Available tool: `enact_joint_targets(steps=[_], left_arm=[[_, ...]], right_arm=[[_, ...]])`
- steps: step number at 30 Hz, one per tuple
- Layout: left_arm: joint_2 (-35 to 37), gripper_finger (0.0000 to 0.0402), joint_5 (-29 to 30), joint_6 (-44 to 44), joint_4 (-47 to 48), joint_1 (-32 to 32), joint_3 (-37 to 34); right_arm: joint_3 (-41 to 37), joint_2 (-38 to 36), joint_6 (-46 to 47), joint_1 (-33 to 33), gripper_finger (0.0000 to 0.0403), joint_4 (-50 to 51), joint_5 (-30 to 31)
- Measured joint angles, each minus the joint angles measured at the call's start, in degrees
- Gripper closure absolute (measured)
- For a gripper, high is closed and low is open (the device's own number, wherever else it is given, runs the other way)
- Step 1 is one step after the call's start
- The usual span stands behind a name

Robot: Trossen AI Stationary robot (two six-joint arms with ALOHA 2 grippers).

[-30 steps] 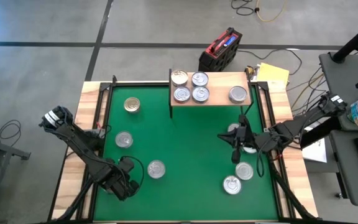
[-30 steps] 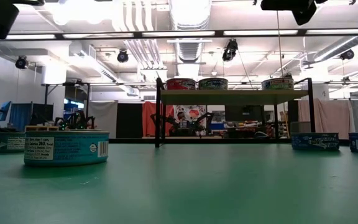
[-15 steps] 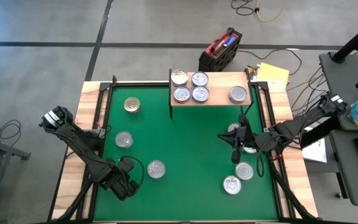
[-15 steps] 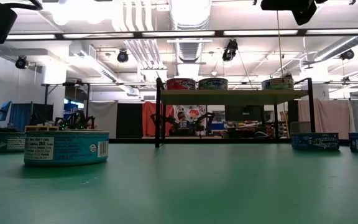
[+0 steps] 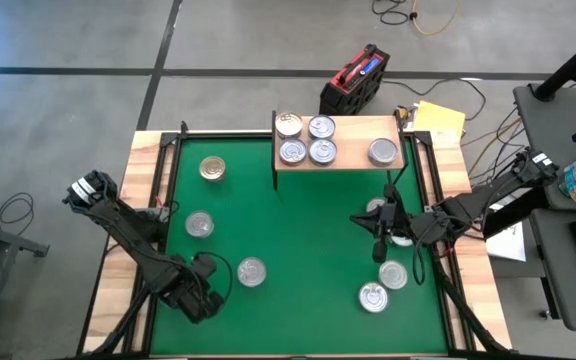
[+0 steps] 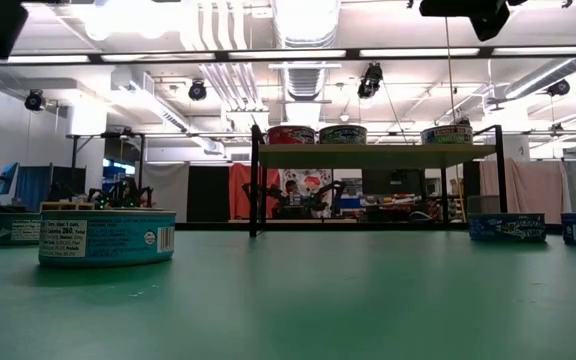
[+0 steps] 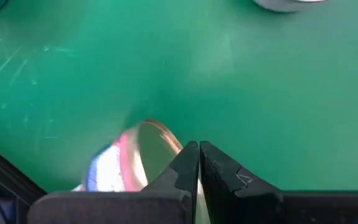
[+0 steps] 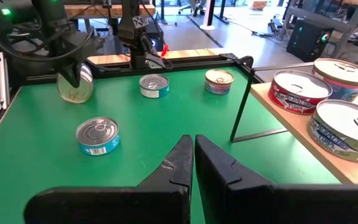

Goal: Stack canned seafood by type on shelf
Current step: Stack the blue/pink tuna can on top of the other blue/pink tuna can on the shelf

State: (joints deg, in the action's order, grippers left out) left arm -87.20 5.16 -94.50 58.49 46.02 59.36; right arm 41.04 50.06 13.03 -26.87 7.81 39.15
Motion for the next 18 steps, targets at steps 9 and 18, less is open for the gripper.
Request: enact_joint_targets(steps=[9, 18], left_arm=[[-0.33, 0.0402, 0.97, -4.56, 11.28, 0.06, 9.00], [-3.68, 0.0402, 0.95, -12.17, 18.09, 0.28, 12.78]], right_arm=[[-0.72, 0.00, 1.60, 0.00, 0.0394, -0.01, -0.06], [-2.52, 0.04, 3.96, 0.02, 0.0394, -0.03, -0.06]])
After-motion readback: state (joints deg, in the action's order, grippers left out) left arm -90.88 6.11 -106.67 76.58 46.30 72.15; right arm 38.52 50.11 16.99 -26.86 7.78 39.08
